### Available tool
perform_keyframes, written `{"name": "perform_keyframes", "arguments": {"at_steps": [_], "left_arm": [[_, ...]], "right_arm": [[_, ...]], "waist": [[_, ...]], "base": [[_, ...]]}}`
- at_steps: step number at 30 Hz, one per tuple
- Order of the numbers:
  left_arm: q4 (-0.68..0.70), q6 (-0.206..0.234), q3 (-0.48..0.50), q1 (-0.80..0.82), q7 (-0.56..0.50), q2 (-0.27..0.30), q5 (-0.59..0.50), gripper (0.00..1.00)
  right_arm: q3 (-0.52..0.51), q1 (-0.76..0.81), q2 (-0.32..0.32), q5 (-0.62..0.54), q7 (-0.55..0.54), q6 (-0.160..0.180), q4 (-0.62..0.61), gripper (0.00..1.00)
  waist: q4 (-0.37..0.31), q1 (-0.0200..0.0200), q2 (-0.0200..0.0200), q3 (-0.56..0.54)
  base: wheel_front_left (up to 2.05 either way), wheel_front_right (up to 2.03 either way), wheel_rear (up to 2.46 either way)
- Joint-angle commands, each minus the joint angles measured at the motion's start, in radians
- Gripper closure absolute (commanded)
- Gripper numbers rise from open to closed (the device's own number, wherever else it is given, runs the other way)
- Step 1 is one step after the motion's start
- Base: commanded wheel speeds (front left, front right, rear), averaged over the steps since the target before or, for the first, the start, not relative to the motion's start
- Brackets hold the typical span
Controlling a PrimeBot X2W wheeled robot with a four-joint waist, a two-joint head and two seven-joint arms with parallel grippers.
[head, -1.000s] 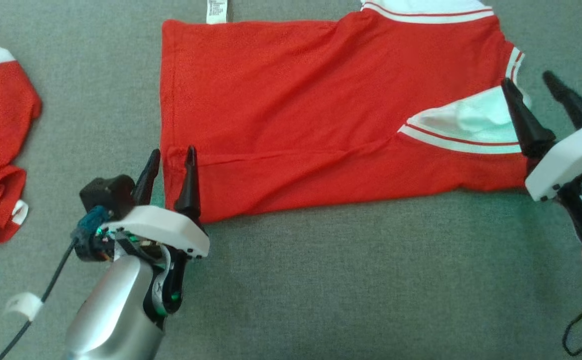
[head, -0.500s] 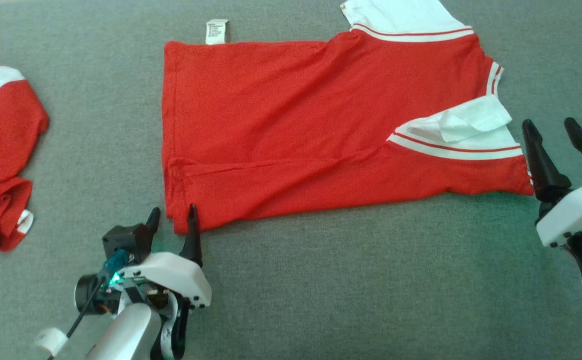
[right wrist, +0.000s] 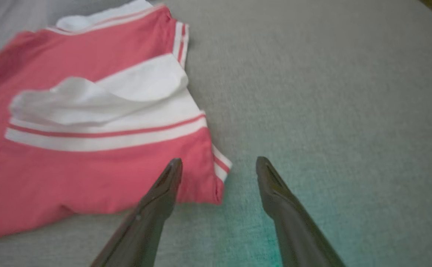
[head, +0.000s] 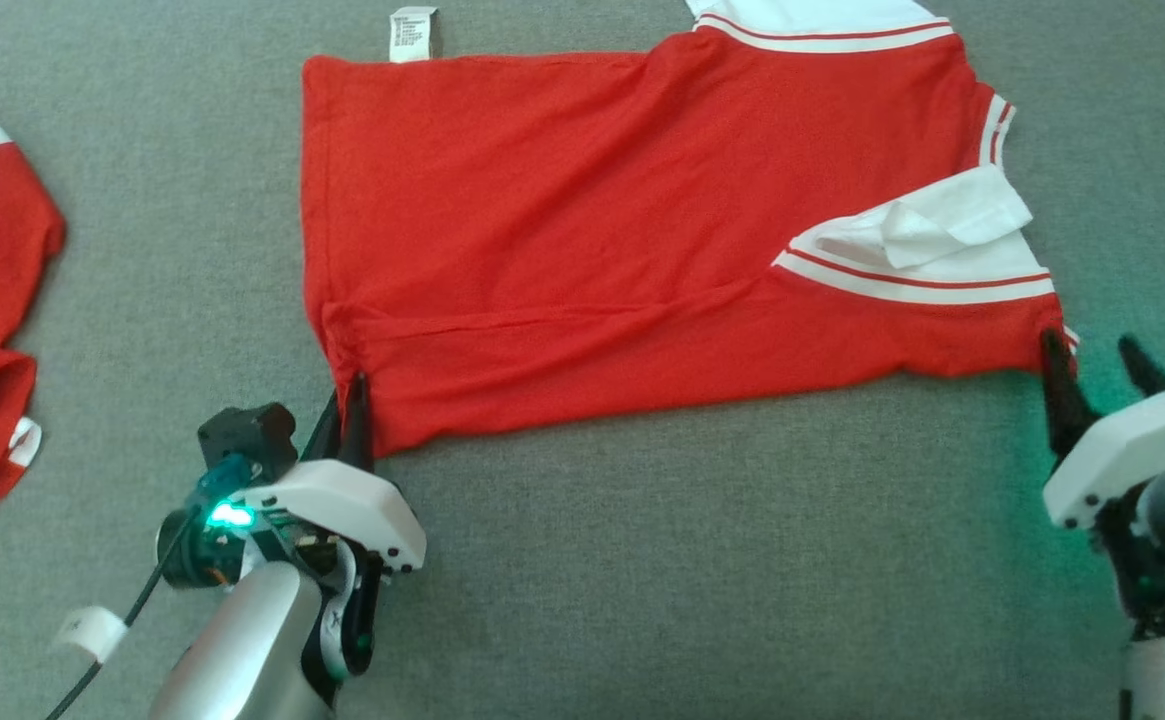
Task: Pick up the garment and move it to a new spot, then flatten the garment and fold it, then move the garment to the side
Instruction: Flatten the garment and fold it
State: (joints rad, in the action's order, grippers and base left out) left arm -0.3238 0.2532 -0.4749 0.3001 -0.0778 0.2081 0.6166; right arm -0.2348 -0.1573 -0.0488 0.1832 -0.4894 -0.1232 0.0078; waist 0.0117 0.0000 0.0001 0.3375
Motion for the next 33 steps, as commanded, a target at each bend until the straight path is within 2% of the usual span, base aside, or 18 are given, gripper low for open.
{"name": "perform_keyframes", "arguments": {"at_steps": [1,7,11,12,13,16,19,26,30,33], "left_arm": [[-0.021,-0.005,0.027,-0.002,-0.008,0.004,0.009,1.0],[-0.027,-0.018,0.024,0.007,0.013,0.002,0.01,1.0],[-0.031,-0.027,0.021,0.009,0.019,0.002,0.012,1.0],[-0.032,-0.03,0.018,0.008,0.018,0.002,0.014,1.0],[-0.032,-0.033,0.016,0.005,0.016,0.002,0.016,1.0],[-0.017,-0.037,0.015,-0.016,0.004,0.012,0.025,1.0],[0.028,-0.029,0.027,-0.054,-0.009,0.047,0.033,1.0],[0.234,0.048,0.043,-0.206,-0.098,0.142,0.039,1.0],[0.35,0.104,0.044,-0.29,-0.159,0.181,0.039,1.0],[0.406,0.119,0.029,-0.337,-0.192,0.189,0.048,1.0]], "right_arm": [[0.013,-0.043,-0.003,-0.029,0.013,-0.008,0.013,0.0],[0.034,-0.096,-0.002,-0.035,0.071,-0.008,0.165,0.0],[0.063,-0.111,-0.002,-0.039,0.066,-0.008,0.226,0.0],[0.078,-0.107,-0.002,-0.045,0.048,-0.008,0.24,0.82],[0.092,-0.099,-0.002,-0.053,0.027,-0.008,0.246,1.0],[0.105,-0.058,-0.002,-0.053,-0.023,-0.008,0.202,1.0],[0.103,0.01,-0.002,-0.049,-0.074,-0.008,0.081,1.0],[0.064,0.176,-0.002,-0.025,-0.2,-0.008,-0.22,1.0],[0.035,0.247,-0.002,0.013,-0.242,-0.008,-0.277,1.0],[0.02,0.289,-0.001,0.038,-0.264,-0.008,-0.271,1.0]], "waist": [[0.007,0.0,-0.0001,0.004],[0.019,0.0,-0.0001,0.01],[0.021,0.0,-0.0001,0.005],[0.021,0.0,-0.0001,0.001],[0.022,0.0,-0.0001,-0.004],[0.023,0.0,-0.0001,-0.026],[0.019,0.0,-0.0001,-0.052],[0.004,0.0,-0.0001,-0.106],[0.005,0.0,-0.0001,-0.117],[0.012,0.0,-0.0001,-0.119]], "base": [[0.0,0.0,0.0],[0.0,0.0,0.0],[0.0,0.0,0.0],[0.0,0.0,0.0],[0.0,0.0,0.0],[0.0,0.0,0.0],[0.0,0.0,0.0],[0.0,0.0,0.0],[0.0,0.0,0.0],[0.0,0.0,0.0]]}}
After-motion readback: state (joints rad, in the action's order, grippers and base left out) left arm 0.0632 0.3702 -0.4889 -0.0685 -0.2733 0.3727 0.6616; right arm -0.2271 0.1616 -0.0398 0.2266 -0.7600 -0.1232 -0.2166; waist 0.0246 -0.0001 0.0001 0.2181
